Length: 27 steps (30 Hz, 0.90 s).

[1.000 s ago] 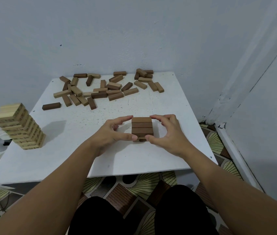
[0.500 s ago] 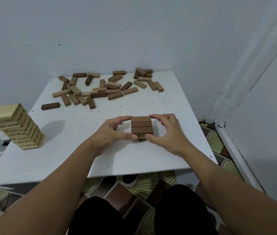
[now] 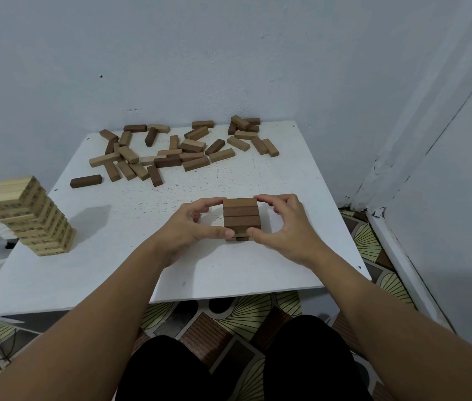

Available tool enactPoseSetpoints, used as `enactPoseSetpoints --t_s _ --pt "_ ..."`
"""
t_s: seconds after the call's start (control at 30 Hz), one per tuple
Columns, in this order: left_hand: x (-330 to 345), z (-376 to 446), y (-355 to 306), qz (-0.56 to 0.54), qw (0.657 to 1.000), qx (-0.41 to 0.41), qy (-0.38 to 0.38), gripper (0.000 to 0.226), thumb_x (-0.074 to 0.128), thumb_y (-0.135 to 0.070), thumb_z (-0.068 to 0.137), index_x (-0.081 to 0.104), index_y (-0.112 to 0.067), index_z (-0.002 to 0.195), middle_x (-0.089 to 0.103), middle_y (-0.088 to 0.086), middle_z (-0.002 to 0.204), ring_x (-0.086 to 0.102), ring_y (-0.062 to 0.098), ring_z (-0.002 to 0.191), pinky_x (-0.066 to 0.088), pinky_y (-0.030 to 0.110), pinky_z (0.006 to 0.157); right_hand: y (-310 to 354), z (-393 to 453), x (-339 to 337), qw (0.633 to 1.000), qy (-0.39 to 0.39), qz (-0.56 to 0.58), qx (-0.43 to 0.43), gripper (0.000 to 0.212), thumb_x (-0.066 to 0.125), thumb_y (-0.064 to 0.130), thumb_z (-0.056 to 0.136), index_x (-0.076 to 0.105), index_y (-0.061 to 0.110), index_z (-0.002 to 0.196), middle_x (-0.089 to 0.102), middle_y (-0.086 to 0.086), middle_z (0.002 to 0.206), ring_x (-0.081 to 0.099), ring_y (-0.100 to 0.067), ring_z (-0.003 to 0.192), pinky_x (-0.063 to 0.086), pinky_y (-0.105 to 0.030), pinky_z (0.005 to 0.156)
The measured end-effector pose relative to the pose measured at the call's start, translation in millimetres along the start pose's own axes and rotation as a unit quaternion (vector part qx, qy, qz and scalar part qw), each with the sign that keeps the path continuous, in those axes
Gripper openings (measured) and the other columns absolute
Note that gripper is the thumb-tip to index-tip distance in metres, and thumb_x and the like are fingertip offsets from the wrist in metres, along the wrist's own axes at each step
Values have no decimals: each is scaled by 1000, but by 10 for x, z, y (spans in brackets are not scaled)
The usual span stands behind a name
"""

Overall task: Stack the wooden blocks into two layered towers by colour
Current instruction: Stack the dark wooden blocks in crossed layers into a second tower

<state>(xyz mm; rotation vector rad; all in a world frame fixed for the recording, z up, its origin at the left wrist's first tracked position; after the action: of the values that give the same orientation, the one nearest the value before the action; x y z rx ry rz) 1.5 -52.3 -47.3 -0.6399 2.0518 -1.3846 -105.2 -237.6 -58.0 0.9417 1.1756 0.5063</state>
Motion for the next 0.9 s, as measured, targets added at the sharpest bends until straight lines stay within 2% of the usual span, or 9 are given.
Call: enactPoseSetpoints --t_s 0.07,0.2,0.33,0.43,0.5,0.6,0.7,0.77,0.9 --pt "0 1 0 1 1000 0 -3 80 93 -28 55 68 -43 129 44 4 142 35 19 134 31 32 101 1 0 -5 1000 -1 0 1 71 83 45 83 48 44 144 36 10 132 36 -13 129 38 -29 108" --pt "-1 3 -4 -2 1000 0 -7 79 93 -26 56 67 -42 129 45 3 141 37 19 132 35 30 96 3 4 4 1000 4 3 1 70 83 45 83 46 46 143 36 10 132 36 -13 130 39 -31 109" --pt "3 4 -3 3 1000 1 -3 76 93 -21 64 66 -41 131 44 4 143 35 18 133 31 33 101 7 1 7 1000 6 2 4 71 83 45 83 46 46 144 36 9 133 37 -14 130 40 -32 109" --pt "2 -2 -7 1 1000 2 0 81 93 -27 57 66 -42 132 44 4 145 34 18 135 30 34 103 16 -17 6 1000 10 13 8 72 83 46 82 46 44 144 36 9 133 38 -13 128 41 -30 107" --pt "-5 -8 -1 -7 1000 1 -1 84 93 -28 55 65 -43 133 44 3 144 35 20 136 31 34 103 15 -35 -17 999 -2 35 10 64 80 49 82 47 39 136 38 10 130 42 -12 123 43 -27 102" --pt "-38 -12 15 -21 1000 3 -9 82 94 -26 55 66 -43 131 47 -2 139 40 20 132 40 26 92 36 -44 -53 997 -25 74 15 41 65 53 83 51 34 116 43 13 119 45 -10 117 40 -25 97" --pt "-38 -14 20 -20 1000 -1 -9 80 94 -26 53 69 -42 127 48 -3 136 44 14 126 41 21 87 52 -27 -35 996 -16 82 20 27 56 51 86 56 32 105 43 12 115 45 -13 116 37 -26 100" --pt "-29 -15 21 -13 1000 -4 -9 80 94 -27 52 69 -41 127 48 -3 137 45 11 124 40 23 89 46 -26 -27 996 -12 82 23 27 53 55 86 59 33 101 43 12 117 44 -15 119 37 -28 105" --pt "-25 -24 14 -15 1000 -6 -16 78 94 -26 53 70 -41 126 49 -4 136 40 18 133 37 32 100 43 -21 -27 996 -17 82 21 41 47 66 80 62 34 101 44 9 119 44 -13 121 38 -25 104"
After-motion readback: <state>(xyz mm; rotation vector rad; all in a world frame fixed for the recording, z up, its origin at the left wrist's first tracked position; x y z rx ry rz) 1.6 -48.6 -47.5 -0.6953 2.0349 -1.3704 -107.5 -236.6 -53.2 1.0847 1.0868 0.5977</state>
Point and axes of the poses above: each hand's wrist, its own z-axis towards the middle knuckle, its own x-axis out of the palm, y = z × x, the point moved 8 cm from there along z, towards the middle knuckle
